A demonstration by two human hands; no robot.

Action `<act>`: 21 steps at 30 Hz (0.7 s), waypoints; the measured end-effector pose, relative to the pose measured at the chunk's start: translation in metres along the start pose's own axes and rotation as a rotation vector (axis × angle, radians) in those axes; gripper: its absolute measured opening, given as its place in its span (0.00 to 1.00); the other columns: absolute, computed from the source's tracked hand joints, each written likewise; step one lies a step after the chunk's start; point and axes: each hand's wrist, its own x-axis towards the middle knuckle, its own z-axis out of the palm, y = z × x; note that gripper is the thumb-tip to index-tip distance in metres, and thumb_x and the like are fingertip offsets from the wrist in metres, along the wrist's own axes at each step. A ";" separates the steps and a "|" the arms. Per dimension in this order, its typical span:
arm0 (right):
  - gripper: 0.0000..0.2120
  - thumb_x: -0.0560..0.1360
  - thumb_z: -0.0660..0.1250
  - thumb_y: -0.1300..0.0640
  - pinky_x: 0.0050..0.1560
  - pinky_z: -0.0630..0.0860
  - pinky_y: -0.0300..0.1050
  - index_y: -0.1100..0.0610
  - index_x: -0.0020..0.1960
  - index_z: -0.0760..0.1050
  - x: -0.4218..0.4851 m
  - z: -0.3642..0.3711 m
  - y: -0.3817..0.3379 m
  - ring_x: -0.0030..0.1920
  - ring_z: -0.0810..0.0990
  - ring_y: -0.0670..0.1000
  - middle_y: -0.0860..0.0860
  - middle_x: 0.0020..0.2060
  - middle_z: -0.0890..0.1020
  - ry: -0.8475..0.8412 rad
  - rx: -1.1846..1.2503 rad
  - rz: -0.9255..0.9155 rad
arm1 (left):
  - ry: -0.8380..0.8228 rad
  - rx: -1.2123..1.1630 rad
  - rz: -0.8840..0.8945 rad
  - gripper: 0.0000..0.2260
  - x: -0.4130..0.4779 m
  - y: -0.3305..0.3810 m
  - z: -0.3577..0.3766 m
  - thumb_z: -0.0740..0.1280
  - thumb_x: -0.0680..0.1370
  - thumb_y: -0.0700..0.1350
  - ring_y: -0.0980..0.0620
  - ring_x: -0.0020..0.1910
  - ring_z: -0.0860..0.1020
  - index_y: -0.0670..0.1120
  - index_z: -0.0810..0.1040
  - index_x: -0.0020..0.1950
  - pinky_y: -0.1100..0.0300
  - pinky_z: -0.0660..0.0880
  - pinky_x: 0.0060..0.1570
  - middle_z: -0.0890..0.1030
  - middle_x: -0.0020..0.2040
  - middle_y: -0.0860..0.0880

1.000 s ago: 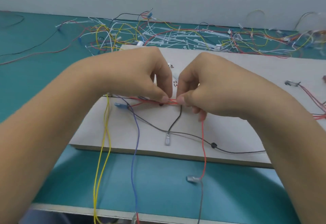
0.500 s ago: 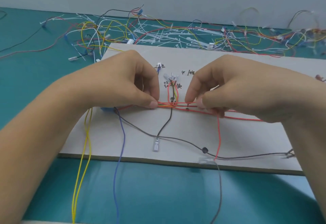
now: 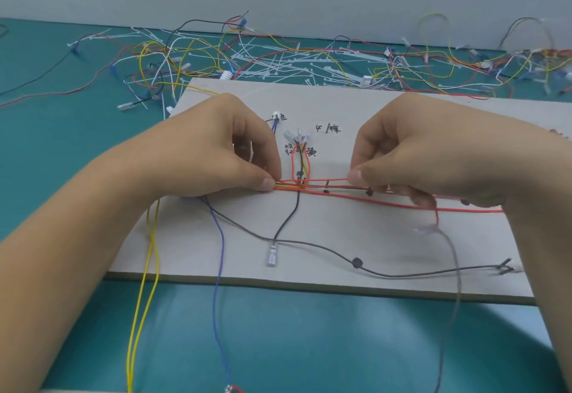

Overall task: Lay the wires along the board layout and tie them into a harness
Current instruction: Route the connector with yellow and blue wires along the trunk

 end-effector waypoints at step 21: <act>0.06 0.73 0.75 0.66 0.26 0.79 0.45 0.62 0.38 0.80 0.005 -0.006 0.016 0.26 0.81 0.54 0.59 0.28 0.83 -0.095 0.039 0.062 | 0.083 0.013 0.063 0.06 0.008 0.006 0.016 0.81 0.72 0.48 0.56 0.29 0.73 0.56 0.86 0.44 0.66 0.69 0.31 0.80 0.31 0.54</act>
